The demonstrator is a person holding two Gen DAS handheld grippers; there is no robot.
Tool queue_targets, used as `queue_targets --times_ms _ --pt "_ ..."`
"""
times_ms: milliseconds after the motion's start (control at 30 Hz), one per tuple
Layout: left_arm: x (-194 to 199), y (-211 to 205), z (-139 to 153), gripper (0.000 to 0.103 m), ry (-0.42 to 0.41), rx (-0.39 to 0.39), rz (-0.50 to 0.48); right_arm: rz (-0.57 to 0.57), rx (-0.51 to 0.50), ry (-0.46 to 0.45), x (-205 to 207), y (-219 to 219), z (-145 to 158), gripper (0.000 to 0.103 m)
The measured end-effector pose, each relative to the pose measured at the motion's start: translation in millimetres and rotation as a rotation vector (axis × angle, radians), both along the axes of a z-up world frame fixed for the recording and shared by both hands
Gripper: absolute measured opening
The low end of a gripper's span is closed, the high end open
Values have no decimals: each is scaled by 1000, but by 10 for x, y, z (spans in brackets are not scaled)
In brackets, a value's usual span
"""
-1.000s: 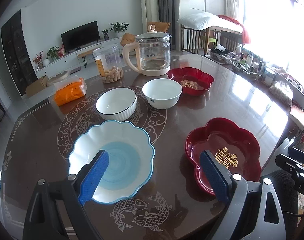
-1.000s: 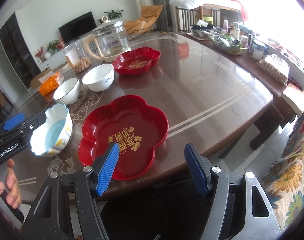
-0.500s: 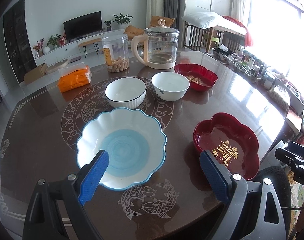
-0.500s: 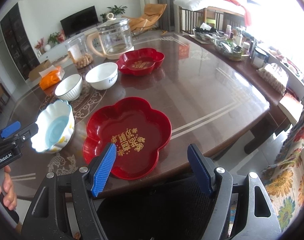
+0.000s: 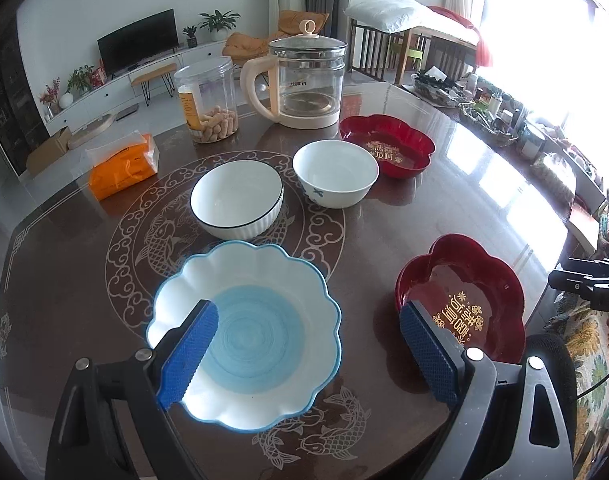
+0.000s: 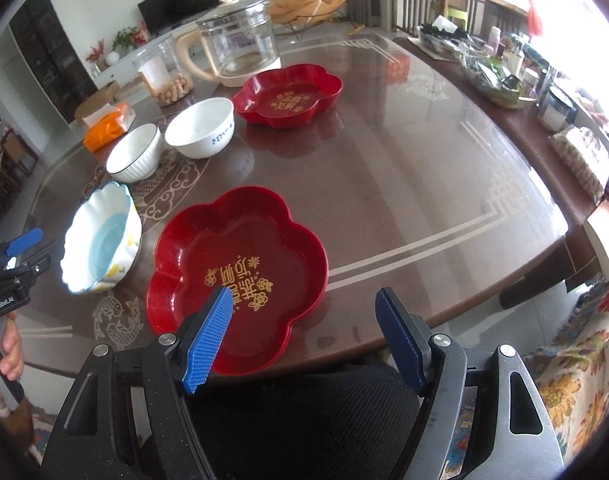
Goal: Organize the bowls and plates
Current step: 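Move the right gripper to the red plate beside the glass kettle, then grasp the third red plate rim with the right gripper and lift it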
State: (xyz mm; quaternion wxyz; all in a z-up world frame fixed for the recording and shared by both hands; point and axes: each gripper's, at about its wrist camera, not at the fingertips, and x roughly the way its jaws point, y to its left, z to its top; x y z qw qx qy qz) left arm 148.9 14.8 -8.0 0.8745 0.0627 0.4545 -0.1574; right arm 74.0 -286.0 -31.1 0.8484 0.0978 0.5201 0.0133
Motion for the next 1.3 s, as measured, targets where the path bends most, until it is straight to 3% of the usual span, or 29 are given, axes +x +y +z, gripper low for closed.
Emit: queue_targets --times_ms 233,467,600,733,967,1133,1167,1233,1300 --pt "879 -351 50 92 76 6 -37 -76 160 98 563 -497 -148 77" --pt "1954 -836 14 92 91 14 -11 -92 48 31 1286 -779 47 77" --pt "2563 -1140 -187 92 133 33 22 -85 109 -13 1804 -923 39 77" --pt "3007 -1392 -465 89 218 52 36 -111 206 49 2326 -1039 -212 77" --pt "3431 -1575 -811 64 296 37 85 -210 469 145 2685 -1109 -623 76" --pt "3549 -1590 -1051 44 368 0 129 -215 466 194 2751 -925 -783 74" --pt "3558 -1595 -1084 38 377 -9 132 -202 467 201 2758 -872 -808 71" --pt "3566 -1610 -1121 32 385 -29 131 -175 458 215 2771 -777 -851 49" --pt "3568 -1634 -1127 20 387 -56 122 -157 440 221 2793 -696 -881 39"
